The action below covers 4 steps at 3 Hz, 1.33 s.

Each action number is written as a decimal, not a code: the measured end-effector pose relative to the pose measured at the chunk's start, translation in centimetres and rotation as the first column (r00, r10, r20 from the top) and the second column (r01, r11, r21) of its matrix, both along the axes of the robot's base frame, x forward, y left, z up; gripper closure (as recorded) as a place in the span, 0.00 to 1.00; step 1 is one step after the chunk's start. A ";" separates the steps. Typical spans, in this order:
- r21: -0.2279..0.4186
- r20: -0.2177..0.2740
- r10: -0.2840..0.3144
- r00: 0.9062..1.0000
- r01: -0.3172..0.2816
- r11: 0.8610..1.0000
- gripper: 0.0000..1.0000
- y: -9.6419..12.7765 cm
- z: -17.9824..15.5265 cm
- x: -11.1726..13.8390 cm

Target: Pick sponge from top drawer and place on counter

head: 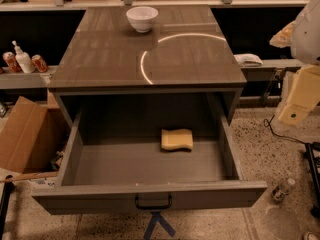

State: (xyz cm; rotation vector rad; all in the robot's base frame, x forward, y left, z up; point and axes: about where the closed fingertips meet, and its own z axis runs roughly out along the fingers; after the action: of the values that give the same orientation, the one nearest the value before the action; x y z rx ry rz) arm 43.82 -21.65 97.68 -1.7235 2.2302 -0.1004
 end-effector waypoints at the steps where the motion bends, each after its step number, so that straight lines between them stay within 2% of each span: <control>1: 0.000 0.000 0.000 1.000 0.000 1.000 0.00 0.0 0.0 0.0; 2: 0.037 -0.002 0.014 1.000 -0.014 0.999 0.00 0.1 -1.6 0.3; 3: 0.137 -0.046 0.058 0.997 -0.051 0.989 0.00 1.0 -6.6 0.8; 4: 0.248 -0.097 0.108 0.989 -0.081 0.965 0.00 3.0 -12.2 1.1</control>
Offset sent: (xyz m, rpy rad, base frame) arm 0.0071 0.0005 -0.0457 0.0965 0.0269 0.0366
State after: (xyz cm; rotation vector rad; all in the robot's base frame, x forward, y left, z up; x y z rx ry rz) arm 44.90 -18.70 85.50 -1.7315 2.1263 0.2863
